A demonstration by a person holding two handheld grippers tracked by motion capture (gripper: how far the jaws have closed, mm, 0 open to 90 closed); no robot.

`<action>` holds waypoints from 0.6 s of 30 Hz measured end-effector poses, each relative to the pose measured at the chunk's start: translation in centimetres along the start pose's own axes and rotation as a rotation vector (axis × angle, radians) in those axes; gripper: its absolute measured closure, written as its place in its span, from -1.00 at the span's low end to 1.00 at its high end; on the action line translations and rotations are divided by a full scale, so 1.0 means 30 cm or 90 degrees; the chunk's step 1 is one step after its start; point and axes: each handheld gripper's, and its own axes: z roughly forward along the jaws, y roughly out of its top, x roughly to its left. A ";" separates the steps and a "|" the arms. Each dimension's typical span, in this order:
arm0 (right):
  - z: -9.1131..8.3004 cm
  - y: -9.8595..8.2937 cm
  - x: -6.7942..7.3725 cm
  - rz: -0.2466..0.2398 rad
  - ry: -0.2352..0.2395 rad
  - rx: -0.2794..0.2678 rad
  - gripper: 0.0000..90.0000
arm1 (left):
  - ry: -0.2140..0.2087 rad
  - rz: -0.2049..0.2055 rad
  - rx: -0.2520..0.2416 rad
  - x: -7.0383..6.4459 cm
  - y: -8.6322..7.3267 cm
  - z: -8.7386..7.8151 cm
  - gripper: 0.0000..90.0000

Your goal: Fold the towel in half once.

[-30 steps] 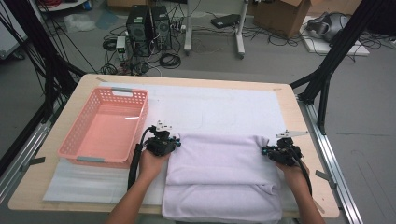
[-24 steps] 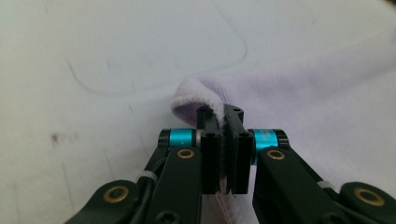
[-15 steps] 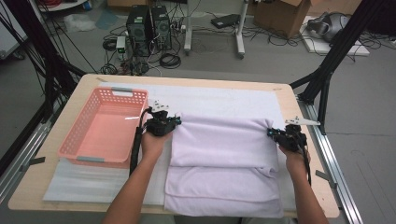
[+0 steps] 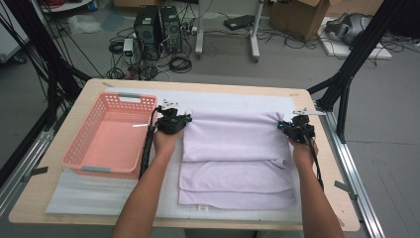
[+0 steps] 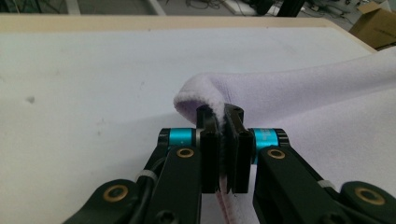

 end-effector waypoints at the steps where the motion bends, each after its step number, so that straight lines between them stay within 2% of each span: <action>1: 0.000 0.000 0.001 0.004 -0.001 -0.001 0.82 | -0.003 -0.007 0.008 0.000 -0.003 0.000 0.82; 2: -0.002 0.000 0.004 0.011 -0.002 -0.004 0.73 | -0.008 -0.012 0.012 -0.001 -0.004 -0.002 0.70; 4: -0.014 0.003 0.006 0.019 -0.003 -0.006 0.50 | -0.041 -0.021 0.016 -0.010 0.000 -0.016 0.45; 5: -0.023 0.005 0.005 0.027 0.003 -0.005 0.41 | -0.060 -0.010 0.017 -0.019 0.003 -0.025 0.46; 6: -0.033 0.006 0.004 0.031 0.001 -0.006 0.33 | -0.066 0.004 0.016 -0.034 0.007 -0.041 0.47; 7: -0.048 0.007 0.003 0.036 0.006 -0.006 0.29 | -0.073 0.007 0.015 -0.042 0.010 -0.051 0.46; 10: -0.091 0.006 0.008 0.039 0.016 -0.019 0.25 | -0.087 0.010 -0.026 -0.067 0.007 -0.095 0.42; 15: -0.166 0.012 0.029 0.037 0.051 -0.004 0.20 | -0.095 0.011 -0.045 -0.094 -0.035 -0.162 0.41; 16: -0.182 0.013 0.039 0.032 0.056 -0.002 0.20 | -0.098 0.013 -0.032 -0.100 -0.043 -0.173 0.40; 18: -0.215 0.011 0.058 0.019 0.063 -0.002 0.22 | -0.097 0.027 -0.039 -0.117 -0.069 -0.199 0.36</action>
